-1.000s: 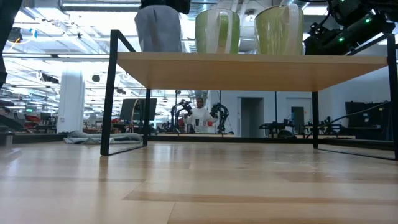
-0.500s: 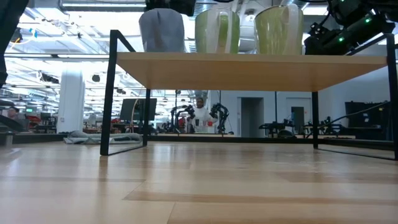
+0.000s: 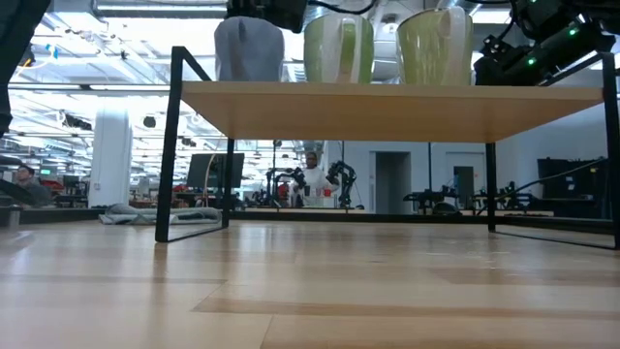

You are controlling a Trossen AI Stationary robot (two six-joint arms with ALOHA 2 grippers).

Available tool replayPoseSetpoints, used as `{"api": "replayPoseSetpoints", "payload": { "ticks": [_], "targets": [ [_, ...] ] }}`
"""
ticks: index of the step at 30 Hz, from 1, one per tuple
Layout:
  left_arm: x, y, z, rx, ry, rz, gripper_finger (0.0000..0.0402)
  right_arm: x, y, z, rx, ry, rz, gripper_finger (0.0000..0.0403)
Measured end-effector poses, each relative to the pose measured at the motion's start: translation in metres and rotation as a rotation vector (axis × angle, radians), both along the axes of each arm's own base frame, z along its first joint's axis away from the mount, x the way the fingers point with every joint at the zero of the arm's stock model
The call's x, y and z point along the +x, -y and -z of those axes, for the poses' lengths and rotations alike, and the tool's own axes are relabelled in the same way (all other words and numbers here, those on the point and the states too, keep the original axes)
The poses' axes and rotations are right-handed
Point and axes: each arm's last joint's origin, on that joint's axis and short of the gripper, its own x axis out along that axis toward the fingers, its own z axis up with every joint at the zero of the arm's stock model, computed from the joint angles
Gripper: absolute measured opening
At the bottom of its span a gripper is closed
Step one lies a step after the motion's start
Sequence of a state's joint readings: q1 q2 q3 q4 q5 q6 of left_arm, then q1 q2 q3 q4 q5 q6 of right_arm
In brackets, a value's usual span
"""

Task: Stack small to large cups/mugs on shelf
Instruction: Put the blue mug on the shelf

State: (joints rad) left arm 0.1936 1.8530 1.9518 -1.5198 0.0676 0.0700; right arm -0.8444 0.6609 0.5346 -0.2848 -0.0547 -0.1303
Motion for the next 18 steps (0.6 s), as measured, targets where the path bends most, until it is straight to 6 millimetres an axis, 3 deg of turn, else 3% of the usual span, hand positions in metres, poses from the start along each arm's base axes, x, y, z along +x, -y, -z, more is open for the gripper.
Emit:
{"api": "replayPoseSetpoints", "payload": {
  "ticks": [18],
  "targets": [
    [0.0016,-0.0001,0.0021,-0.002,0.001,0.015,0.0042,-0.0008,-0.0009,0.0027,0.023,-0.021,0.0,0.0221]
  ]
}}
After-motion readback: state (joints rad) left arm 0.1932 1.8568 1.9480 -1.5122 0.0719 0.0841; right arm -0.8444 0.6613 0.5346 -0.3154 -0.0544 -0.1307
